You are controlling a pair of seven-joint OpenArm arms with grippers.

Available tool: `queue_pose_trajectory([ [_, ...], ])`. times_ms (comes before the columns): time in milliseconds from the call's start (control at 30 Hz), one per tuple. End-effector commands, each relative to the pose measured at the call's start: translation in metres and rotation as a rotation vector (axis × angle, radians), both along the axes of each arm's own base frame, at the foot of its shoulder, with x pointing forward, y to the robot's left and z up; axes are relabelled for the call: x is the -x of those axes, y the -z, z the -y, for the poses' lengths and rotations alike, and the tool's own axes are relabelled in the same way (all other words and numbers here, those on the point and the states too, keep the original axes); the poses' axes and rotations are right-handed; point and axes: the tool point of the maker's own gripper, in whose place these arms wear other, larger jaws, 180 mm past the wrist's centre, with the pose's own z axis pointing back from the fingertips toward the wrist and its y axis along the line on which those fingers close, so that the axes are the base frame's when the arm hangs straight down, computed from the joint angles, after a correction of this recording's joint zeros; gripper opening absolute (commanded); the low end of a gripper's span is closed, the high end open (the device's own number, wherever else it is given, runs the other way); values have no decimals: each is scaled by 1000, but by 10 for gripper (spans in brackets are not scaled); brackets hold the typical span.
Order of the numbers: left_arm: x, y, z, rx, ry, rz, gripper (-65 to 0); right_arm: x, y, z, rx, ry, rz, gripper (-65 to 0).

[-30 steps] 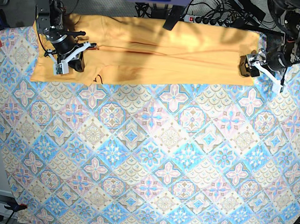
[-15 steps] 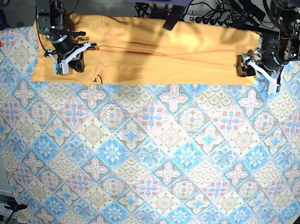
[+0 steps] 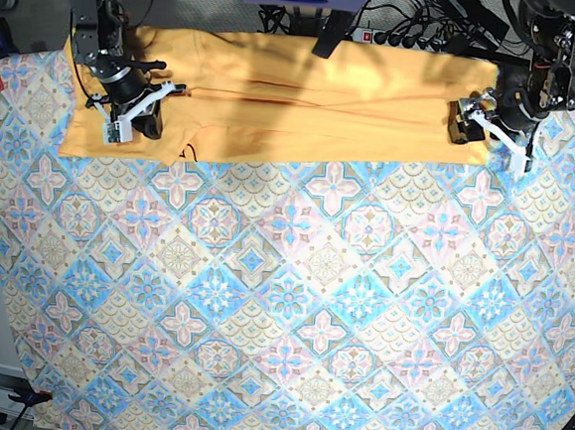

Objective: Fold the T-shirt properly
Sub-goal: 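Grasp the strip's end with the left gripper, then fold the strip's end with the left gripper toward the right gripper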

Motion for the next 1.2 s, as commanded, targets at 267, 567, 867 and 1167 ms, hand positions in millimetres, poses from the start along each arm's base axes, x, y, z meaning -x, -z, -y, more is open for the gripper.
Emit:
queue_pose_trajectory([
  [267,29,3,39,128,79,-111,-143,38,28,-9,33,-64,-194,-650],
  [567,23,1,37,126,71,-96,-365,37,28,-9,33,-64,-192,-650],
  [867,1,-12,1,81,-36,-10,-650,32,28,-8,34,-62,-186,-650],
  [1167,-25,-45,-22,58,-126,120,-650,29,28,-8,36,-62,-186,-650],
])
